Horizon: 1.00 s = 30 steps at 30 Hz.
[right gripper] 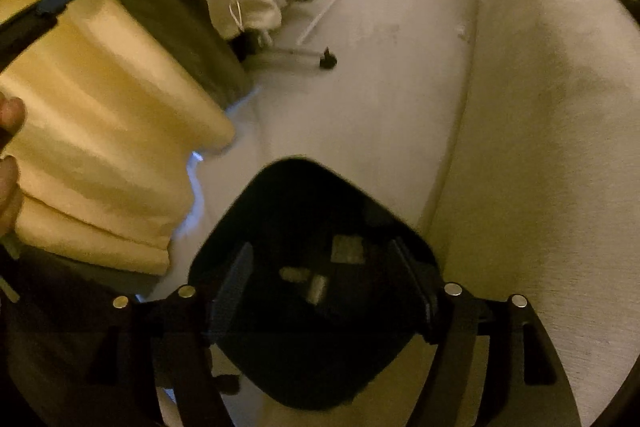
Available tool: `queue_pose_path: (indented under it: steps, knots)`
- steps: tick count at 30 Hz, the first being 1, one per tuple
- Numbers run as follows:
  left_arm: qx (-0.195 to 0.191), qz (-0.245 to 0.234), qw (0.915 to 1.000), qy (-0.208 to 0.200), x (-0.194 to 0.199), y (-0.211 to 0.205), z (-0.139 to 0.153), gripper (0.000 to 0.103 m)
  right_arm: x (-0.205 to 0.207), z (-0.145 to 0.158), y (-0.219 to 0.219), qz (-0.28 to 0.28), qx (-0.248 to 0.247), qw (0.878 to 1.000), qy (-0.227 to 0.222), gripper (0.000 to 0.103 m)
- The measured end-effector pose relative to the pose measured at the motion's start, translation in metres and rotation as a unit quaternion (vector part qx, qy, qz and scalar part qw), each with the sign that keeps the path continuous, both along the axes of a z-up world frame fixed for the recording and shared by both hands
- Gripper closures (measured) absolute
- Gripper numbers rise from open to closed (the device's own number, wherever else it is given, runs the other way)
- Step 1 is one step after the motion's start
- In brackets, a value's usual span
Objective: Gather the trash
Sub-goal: 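Move both tools back to the white socks on the bed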
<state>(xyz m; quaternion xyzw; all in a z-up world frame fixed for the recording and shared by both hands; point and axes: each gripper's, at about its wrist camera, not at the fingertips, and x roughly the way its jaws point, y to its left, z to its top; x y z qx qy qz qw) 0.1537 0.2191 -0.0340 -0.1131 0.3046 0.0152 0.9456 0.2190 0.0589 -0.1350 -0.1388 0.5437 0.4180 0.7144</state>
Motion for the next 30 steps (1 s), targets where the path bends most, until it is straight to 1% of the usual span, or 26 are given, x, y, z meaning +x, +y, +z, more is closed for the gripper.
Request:
queue_pose_path:
  steps: [3, 7, 8, 12, 14, 18, 22, 25, 27, 30]
  knots:
    - [0.009, -0.012, 0.9998, -0.011, 0.003, -0.015, 0.006, 0.009, 0.002, 0.018, -0.012, -0.002, 0.034, 0.999, -0.019, 0.031]
    - [-0.001, -0.021, 0.9996, -0.018, 0.009, -0.028, 0.01, 0.009, 0.007, 0.04, -0.03, -0.014, 0.063, 0.996, -0.055, 0.029]
    - [-0.001, -0.023, 0.9995, -0.021, 0.01, -0.032, 0.011, 0.009, 0.009, 0.045, -0.037, -0.019, 0.067, 0.995, -0.065, 0.027]
    - [-0.002, -0.032, 0.9991, -0.026, 0.017, -0.049, 0.015, 0.008, 0.015, 0.058, -0.063, -0.036, 0.076, 0.992, -0.097, 0.025]
    - [-0.01, -0.039, 0.9988, -0.027, 0.02, -0.058, 0.015, 0.008, 0.016, 0.063, -0.076, -0.041, 0.087, 0.99, -0.107, 0.025]
    - [-0.022, -0.051, 0.998, -0.028, 0.027, -0.076, 0.015, 0.008, 0.019, 0.072, -0.107, -0.057, 0.091, 0.985, -0.136, 0.022]
    - [-0.045, -0.063, 0.9966, -0.029, 0.037, -0.093, 0.016, 0.007, 0.025, 0.082, -0.136, -0.08, 0.093, 0.98, -0.159, 0.02]
    - [-0.054, -0.068, 0.9958, -0.031, 0.043, -0.104, 0.017, 0.006, 0.028, 0.088, -0.158, -0.096, 0.092, 0.975, -0.176, 0.019]
    - [-0.057, -0.074, 0.9952, -0.029, 0.047, -0.113, 0.017, 0.006, 0.029, 0.094, -0.175, -0.111, 0.091, 0.972, -0.186, 0.018]
    - [-0.06, -0.087, 0.9941, -0.024, 0.055, -0.129, 0.016, 0.006, 0.035, 0.1, -0.202, -0.147, 0.092, 0.966, -0.19, 0.017]
